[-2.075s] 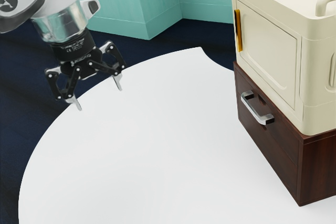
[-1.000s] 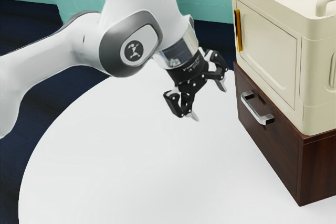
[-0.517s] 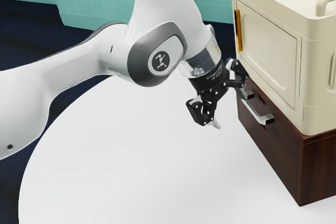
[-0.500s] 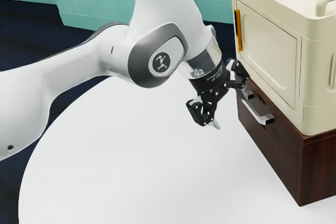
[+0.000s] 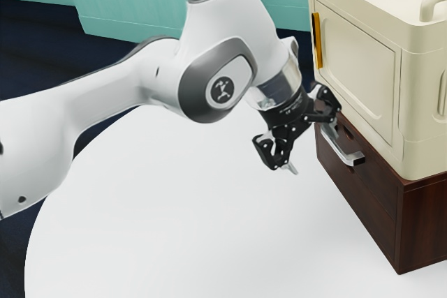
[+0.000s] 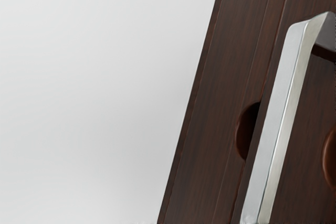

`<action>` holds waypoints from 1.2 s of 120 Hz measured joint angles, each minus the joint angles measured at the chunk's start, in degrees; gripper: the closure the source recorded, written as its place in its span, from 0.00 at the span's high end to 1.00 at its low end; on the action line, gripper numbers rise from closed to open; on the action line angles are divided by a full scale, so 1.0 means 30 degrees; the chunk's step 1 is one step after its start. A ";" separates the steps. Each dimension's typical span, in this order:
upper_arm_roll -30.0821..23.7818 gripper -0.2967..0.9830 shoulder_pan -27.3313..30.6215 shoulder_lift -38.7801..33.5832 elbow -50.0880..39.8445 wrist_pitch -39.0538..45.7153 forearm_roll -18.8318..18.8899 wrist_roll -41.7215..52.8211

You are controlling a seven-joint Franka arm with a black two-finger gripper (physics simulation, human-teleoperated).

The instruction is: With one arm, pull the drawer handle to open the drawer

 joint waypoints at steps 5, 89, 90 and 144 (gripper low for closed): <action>-0.0007 0.77 -0.0112 0.0001 -0.0082 0.0096 -0.0018 0.0114; -0.0444 0.77 0.1295 0.1429 0.0569 0.1342 -0.0089 0.2108; -0.0449 0.77 0.1322 0.1443 0.0575 0.1354 -0.0091 0.2126; -0.0744 0.75 0.1523 0.1957 0.0537 0.2030 -0.0558 0.2807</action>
